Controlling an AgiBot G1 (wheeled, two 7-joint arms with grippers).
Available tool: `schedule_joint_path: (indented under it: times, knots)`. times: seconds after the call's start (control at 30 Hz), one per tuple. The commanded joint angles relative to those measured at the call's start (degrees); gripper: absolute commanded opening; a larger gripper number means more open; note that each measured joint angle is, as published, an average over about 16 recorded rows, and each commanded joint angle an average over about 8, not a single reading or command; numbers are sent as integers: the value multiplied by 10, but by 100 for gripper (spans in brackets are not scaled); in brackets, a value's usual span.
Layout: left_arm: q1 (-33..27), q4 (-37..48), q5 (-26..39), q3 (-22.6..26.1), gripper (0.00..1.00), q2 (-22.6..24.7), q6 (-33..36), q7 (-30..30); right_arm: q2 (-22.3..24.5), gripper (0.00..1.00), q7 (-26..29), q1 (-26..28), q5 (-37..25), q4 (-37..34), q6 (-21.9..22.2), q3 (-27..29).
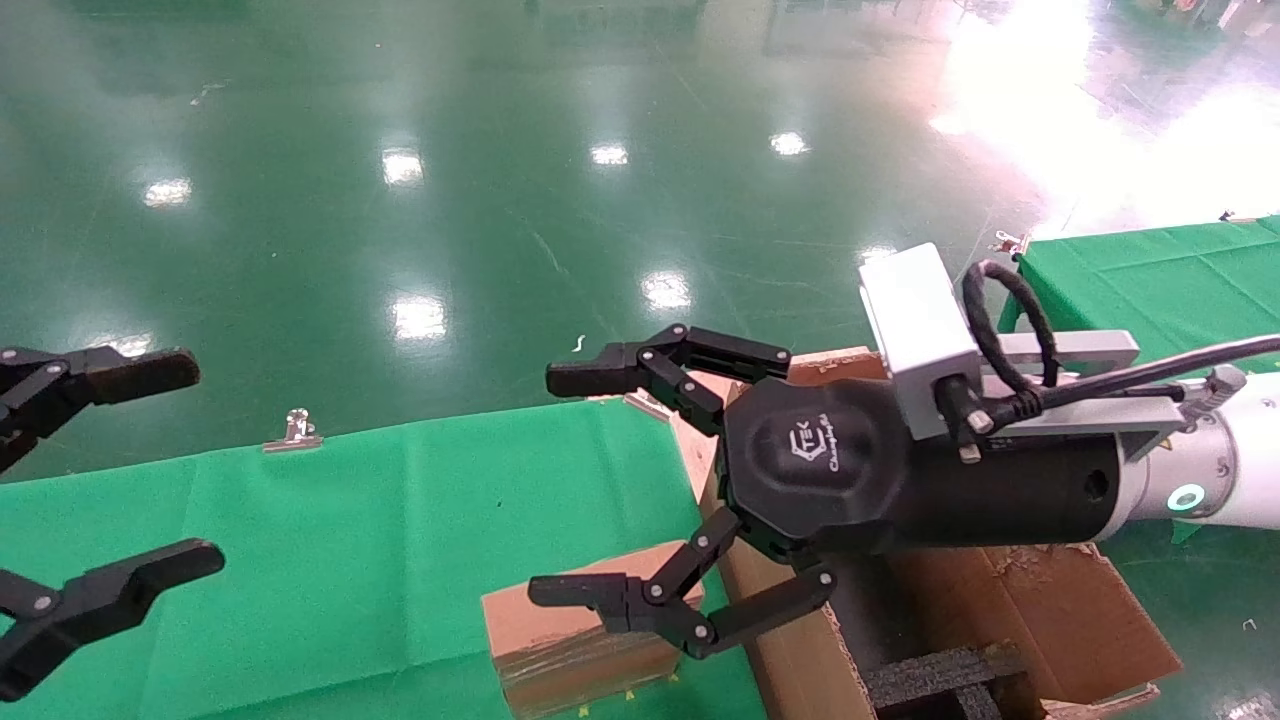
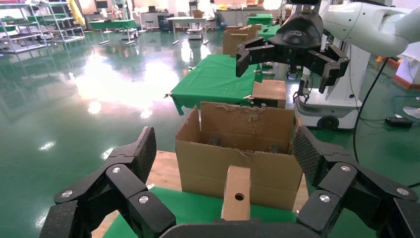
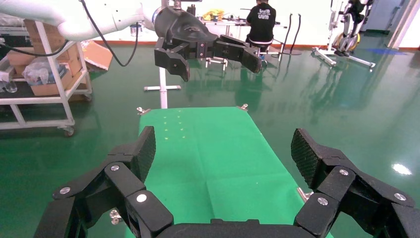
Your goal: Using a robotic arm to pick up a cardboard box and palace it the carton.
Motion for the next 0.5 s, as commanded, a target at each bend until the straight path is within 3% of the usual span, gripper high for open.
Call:
schedule_joint_path:
  times: [0.03,0.4,0.5]
  knots:
    - [0,0,0,0,100,0,0,0,0,100,0,0,0,0,0,0]
    - [0,0,0,0,98,0,0,0,0,100,0,0,0,0,0,0]
    - [0,0,0,0,64,0,0,0,0,100,0,0,0,0,0,0]
